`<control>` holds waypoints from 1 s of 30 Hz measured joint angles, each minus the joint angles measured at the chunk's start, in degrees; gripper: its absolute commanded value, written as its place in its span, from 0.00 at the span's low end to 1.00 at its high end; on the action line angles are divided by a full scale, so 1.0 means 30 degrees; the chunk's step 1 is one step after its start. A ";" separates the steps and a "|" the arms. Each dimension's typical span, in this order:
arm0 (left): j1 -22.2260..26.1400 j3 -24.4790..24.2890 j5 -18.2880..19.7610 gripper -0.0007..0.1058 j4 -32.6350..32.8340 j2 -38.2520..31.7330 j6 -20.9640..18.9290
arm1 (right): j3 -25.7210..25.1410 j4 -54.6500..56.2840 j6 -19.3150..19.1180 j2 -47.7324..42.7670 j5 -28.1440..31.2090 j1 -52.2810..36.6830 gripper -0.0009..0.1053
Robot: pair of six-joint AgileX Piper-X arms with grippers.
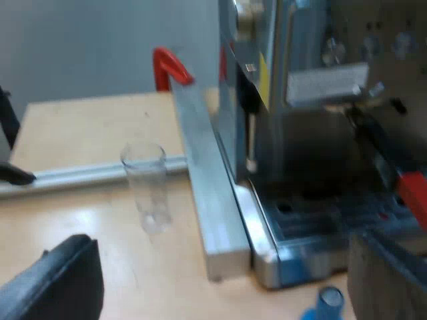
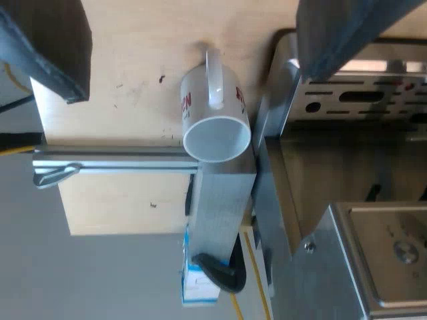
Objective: Remove mug from coffee machine
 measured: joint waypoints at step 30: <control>0.0000 0.6541 -0.0803 0.72 -0.3404 0.0037 0.0000 | 0.6281 -0.3508 0.0000 0.0027 0.1042 0.0000 0.63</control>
